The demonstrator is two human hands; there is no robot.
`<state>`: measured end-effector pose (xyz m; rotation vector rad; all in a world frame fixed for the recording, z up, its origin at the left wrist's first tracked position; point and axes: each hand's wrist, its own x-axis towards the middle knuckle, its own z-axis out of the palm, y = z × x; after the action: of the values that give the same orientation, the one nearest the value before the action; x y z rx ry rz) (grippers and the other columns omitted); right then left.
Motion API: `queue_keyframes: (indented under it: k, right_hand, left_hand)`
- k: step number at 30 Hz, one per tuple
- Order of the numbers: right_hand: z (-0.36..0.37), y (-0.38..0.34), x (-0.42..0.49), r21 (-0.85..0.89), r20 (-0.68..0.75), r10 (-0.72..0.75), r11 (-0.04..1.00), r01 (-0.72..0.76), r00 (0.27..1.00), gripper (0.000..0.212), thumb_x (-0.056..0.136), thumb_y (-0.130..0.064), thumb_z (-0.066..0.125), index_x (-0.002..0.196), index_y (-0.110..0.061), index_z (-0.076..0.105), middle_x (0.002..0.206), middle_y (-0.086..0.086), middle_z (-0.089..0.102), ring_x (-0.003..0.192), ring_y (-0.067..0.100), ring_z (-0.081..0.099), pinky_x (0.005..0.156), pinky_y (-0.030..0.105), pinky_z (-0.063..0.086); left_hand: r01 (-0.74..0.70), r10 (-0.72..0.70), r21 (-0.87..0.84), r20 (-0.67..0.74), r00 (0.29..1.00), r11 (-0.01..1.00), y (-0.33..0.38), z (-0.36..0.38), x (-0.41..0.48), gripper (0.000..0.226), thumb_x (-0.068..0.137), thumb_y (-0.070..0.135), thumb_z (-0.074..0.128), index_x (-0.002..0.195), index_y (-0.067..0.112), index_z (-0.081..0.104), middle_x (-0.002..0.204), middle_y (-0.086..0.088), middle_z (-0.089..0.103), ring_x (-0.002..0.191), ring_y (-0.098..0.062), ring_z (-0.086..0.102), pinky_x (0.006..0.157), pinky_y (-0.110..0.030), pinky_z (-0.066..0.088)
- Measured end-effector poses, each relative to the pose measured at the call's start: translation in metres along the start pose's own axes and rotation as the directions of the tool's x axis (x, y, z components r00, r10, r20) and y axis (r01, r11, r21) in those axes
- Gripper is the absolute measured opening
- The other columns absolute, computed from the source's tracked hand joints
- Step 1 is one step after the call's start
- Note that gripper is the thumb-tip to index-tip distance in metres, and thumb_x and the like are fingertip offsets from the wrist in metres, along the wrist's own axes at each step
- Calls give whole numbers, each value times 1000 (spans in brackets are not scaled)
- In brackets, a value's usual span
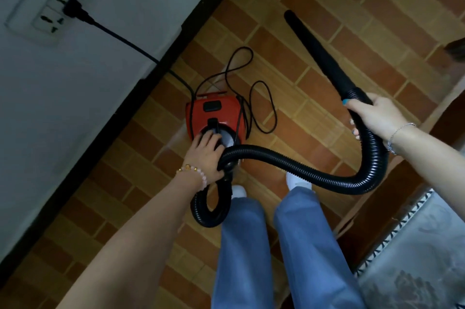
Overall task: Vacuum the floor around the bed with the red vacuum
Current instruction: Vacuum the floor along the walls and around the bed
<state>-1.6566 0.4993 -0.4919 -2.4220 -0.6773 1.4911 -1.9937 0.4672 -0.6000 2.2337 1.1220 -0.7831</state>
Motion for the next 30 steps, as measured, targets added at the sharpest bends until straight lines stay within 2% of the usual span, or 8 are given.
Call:
queue_keyframes:
  k: [3,7,10,12,15,18,23,30]
  right_hand:
    - [1,9,-2,6,-39,-21,1000,21,999,20,91,-23,56,108,-12,52,66,8,52,47,22,48,45,26,45]
    - [5,9,-5,-60,-89,-91,994,86,992,25,92,-23,55,115,-15,50,67,9,53,49,24,51,51,28,47]
    - [9,7,-2,-137,-96,-134,983,120,986,31,91,-25,55,120,-18,48,68,8,56,50,25,55,57,35,52]
    - [12,6,0,-213,-91,-160,967,138,983,38,89,-28,55,124,-18,48,67,7,59,50,26,58,62,41,55]
    - [16,2,1,-282,-89,-196,945,164,976,41,88,-30,54,127,-21,47,66,7,60,51,27,60,64,42,57]
    - [19,3,6,-334,-103,-220,926,174,970,40,89,-31,55,127,-23,48,66,5,60,50,25,61,55,30,53]
    - [15,18,17,-341,-126,-209,927,155,970,40,90,-31,54,128,-20,47,67,2,60,48,22,60,49,23,47]
    - [1,41,27,-325,-150,-189,936,132,970,40,89,-31,53,128,-22,46,67,4,61,51,24,62,51,24,47]
  left_hand:
    - [-87,84,104,33,996,991,-11,-2,3,65,92,56,38,143,18,33,155,-2,20,146,-24,6,118,-44,2]
    - [-123,116,95,78,990,988,-19,-7,5,56,100,47,20,148,21,27,156,1,22,146,-21,7,118,-42,3]
    - [-220,221,14,-42,974,975,-30,-16,7,64,93,44,11,137,17,48,144,-5,44,138,-25,31,114,-41,17]
    - [-262,265,47,-107,958,964,-39,-24,13,62,88,39,19,132,12,54,136,-11,52,133,-28,40,113,-42,22]
    - [-267,238,258,138,961,929,-46,-33,25,63,89,34,52,146,19,31,154,-7,25,144,-25,15,117,-43,6]
    - [-306,205,422,268,941,853,-43,-35,41,66,92,27,54,149,23,21,158,-4,10,147,-24,3,117,-45,-1]
    - [-338,281,482,189,941,808,-41,-23,62,42,98,14,38,140,13,40,151,-8,30,145,-24,17,118,-40,4]
    - [-397,399,586,134,907,707,-42,-22,74,31,97,15,39,123,9,55,126,-9,56,121,-27,48,115,-41,22]
